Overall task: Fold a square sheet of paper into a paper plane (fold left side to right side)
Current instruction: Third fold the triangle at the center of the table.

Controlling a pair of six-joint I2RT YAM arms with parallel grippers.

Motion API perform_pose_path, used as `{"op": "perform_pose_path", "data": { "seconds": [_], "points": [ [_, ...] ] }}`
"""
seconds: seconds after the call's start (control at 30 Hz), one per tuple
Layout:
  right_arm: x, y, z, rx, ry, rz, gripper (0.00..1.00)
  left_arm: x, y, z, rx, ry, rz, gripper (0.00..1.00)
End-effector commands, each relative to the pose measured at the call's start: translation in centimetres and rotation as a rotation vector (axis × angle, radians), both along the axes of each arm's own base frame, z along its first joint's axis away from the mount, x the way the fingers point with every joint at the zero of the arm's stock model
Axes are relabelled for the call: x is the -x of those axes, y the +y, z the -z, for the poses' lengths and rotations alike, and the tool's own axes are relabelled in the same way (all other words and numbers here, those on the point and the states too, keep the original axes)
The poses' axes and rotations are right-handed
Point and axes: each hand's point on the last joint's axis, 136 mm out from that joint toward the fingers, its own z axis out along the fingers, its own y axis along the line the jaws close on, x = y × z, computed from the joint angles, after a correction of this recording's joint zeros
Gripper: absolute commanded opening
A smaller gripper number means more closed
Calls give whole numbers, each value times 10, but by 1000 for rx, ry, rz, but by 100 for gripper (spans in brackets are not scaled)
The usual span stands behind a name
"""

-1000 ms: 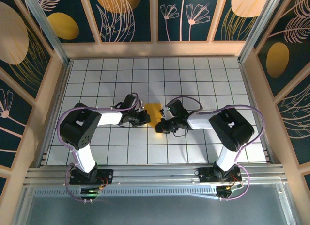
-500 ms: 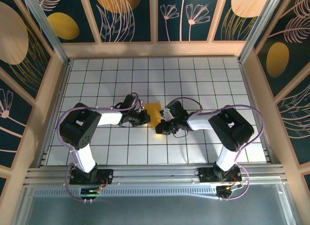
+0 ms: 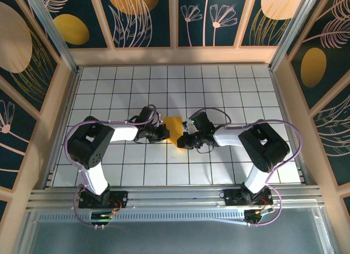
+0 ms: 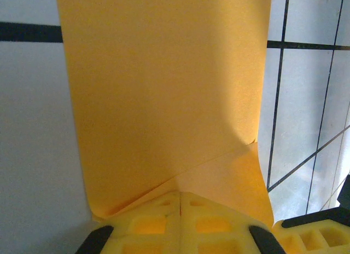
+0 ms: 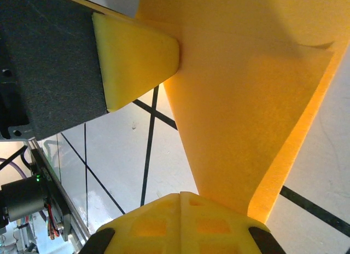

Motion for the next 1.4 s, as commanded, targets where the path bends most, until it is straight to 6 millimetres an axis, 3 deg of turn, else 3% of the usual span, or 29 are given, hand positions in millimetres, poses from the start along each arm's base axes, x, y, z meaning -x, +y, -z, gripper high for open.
{"op": "perform_pose_path", "data": {
  "seconds": [0.0,0.93,1.23,1.37],
  "points": [
    [-9,1,1,10,-18,23,0,13,26,37,-153,71,-35,0],
    [14,1,21,34,52,-5,0,13,27,38,-158,72,-37,0],
    [15,-8,30,97,61,11,0,11,26,35,-160,63,-36,0],
    [17,-16,39,150,72,16,0,3,20,24,-135,34,-32,0]
  ]
}}
